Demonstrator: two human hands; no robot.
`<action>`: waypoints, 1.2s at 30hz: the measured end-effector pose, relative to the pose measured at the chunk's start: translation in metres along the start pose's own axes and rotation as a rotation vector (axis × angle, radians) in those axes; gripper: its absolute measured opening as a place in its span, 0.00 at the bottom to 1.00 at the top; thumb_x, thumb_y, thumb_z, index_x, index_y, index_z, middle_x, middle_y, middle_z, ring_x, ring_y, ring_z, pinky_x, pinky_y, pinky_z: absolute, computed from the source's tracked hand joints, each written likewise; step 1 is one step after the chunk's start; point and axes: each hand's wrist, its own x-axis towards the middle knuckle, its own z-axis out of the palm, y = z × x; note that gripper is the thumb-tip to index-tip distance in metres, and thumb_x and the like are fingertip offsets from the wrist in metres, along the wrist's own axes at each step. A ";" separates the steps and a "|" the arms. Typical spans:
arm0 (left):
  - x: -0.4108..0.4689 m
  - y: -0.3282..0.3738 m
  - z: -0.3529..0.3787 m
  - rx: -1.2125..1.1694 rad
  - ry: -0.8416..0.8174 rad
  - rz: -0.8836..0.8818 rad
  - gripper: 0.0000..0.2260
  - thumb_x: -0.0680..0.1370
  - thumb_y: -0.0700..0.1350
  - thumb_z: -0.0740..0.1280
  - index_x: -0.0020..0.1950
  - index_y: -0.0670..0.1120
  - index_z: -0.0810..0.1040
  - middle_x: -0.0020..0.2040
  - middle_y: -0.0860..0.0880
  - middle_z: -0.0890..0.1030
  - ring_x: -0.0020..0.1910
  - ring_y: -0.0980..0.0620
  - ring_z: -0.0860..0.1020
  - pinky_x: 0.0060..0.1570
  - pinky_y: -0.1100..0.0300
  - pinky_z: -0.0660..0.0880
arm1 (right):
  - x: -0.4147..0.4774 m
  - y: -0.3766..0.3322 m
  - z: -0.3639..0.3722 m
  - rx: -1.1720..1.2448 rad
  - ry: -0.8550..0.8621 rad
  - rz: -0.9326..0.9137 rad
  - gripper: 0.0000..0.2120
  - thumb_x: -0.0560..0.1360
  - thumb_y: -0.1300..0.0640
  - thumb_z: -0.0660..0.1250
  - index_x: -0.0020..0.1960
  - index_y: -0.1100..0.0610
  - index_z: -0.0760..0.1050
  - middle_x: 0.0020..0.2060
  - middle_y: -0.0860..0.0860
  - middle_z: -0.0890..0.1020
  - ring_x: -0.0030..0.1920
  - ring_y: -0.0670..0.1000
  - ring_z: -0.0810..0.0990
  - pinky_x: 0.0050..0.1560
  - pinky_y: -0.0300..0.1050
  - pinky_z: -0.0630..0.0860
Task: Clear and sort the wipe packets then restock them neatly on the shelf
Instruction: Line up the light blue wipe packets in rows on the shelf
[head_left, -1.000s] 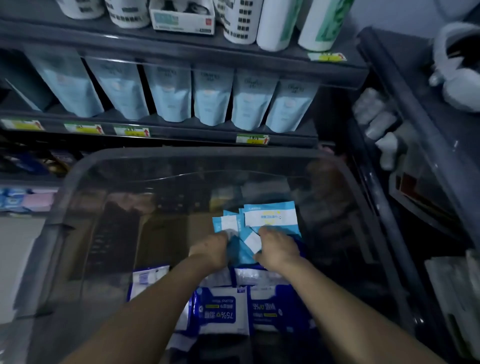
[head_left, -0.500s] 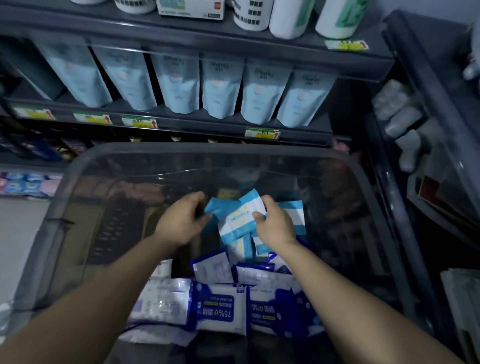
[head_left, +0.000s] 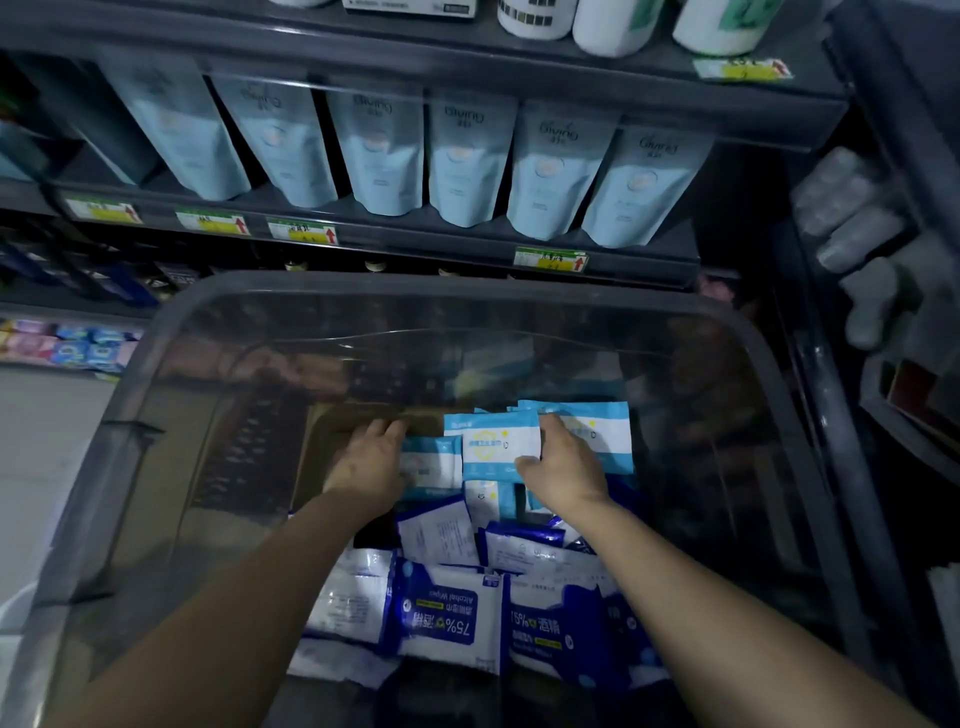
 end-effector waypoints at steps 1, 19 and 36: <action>0.001 0.001 0.003 0.017 -0.024 -0.026 0.29 0.74 0.46 0.71 0.72 0.49 0.63 0.67 0.47 0.67 0.66 0.45 0.66 0.64 0.50 0.68 | 0.001 -0.001 0.001 0.015 -0.016 -0.008 0.19 0.76 0.54 0.65 0.65 0.54 0.68 0.52 0.52 0.81 0.50 0.56 0.80 0.48 0.51 0.78; 0.019 0.008 -0.011 -0.712 -0.145 0.041 0.14 0.70 0.47 0.74 0.50 0.41 0.77 0.51 0.45 0.80 0.52 0.45 0.79 0.54 0.43 0.76 | 0.007 -0.009 0.014 0.406 -0.105 0.076 0.07 0.78 0.65 0.61 0.52 0.59 0.76 0.48 0.54 0.82 0.49 0.55 0.81 0.55 0.56 0.78; -0.015 0.033 0.004 -0.537 -0.267 -0.452 0.32 0.72 0.69 0.62 0.57 0.41 0.78 0.52 0.41 0.81 0.49 0.42 0.80 0.44 0.56 0.74 | -0.011 -0.027 0.011 0.715 -0.292 0.247 0.14 0.78 0.71 0.58 0.55 0.55 0.74 0.43 0.49 0.80 0.39 0.49 0.83 0.40 0.41 0.81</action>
